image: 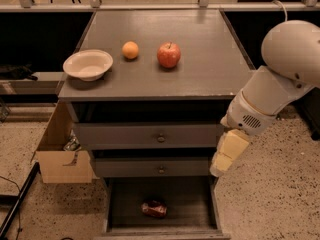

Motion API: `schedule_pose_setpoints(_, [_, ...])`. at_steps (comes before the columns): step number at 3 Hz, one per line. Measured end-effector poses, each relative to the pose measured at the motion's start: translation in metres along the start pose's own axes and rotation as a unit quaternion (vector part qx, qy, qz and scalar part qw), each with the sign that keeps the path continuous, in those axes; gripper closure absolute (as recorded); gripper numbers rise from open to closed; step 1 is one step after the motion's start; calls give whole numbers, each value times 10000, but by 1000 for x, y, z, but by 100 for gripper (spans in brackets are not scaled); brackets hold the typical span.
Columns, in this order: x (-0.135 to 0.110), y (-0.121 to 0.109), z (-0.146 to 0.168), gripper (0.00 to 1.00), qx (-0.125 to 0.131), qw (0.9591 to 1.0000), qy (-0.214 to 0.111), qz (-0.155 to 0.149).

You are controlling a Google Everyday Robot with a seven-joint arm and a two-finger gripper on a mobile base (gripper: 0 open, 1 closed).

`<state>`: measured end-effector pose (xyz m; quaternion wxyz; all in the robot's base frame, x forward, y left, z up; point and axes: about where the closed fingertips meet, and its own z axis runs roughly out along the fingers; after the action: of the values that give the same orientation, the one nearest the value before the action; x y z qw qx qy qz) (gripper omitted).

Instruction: Pick coke can from bottom drawer and place on counter

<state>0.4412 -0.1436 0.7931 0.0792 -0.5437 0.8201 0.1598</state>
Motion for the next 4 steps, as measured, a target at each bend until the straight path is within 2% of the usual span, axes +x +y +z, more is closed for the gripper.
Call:
schedule_pose_setpoints(1, [1,0,10,0,-40,9987,-411,290])
schedule_pose_setpoints(2, [21,14,70,0,-575,9800,-1405,1284])
schedule_pose_setpoints(3, [28,7,123,0,-872,9368,-2553,2228])
schedule_pose_setpoints(4, [16,-3,141,0,-980,9269,-2817,2277])
